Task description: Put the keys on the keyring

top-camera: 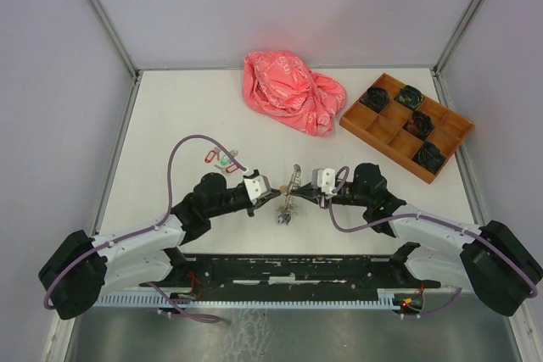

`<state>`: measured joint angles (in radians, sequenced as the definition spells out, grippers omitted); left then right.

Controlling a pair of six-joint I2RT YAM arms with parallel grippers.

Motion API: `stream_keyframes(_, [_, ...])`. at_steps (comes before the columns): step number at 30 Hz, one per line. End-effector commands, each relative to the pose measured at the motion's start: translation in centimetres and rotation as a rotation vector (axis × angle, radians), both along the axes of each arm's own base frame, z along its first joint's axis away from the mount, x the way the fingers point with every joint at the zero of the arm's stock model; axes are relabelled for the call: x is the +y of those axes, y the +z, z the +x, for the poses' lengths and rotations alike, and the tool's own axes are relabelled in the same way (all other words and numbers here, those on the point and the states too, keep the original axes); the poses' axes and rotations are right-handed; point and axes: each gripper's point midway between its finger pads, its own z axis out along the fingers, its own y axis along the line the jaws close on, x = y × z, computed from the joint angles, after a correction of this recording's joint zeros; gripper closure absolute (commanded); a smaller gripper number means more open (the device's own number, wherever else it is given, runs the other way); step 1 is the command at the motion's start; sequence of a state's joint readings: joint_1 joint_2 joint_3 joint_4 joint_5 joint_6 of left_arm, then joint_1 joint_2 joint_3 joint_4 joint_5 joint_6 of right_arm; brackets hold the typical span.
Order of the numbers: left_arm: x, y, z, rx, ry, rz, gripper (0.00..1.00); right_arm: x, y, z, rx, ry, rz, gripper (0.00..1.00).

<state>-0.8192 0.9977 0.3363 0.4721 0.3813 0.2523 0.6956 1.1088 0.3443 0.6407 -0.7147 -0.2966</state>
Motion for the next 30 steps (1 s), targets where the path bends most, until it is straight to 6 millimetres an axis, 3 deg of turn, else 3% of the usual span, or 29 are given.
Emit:
stream_keyframes(1, [-0.8, 2.0, 0.2, -0.055, -0.036, -0.038, 0.97, 0.9, 2.8, 0.0, -0.073, 0.06, 0.052, 0.99])
stream_keyframes(12, [-1.1, 1.2, 0.0, -0.014, -0.051, -0.028, 0.97, 0.7, 2.8, 1.0, -0.066, -0.001, 0.049, 0.99])
stream_keyframes(16, [-0.6, 0.3, 1.0, 0.048, 0.026, 0.004, 0.97, -0.1, 2.0, 1.9, -0.005, -0.092, 0.017, 0.99])
stream_keyframes(25, [2.4, -5.4, 3.2, 0.372, 0.367, 0.16, 0.97, -2.2, -0.1, 3.8, 0.282, -0.352, -0.06, 0.99])
stream_keyframes(30, [2.6, -8.5, 3.6, 0.481, 0.451, 0.214, 0.97, -2.2, -2.1, 4.3, 0.337, -0.427, -0.095, 1.0])
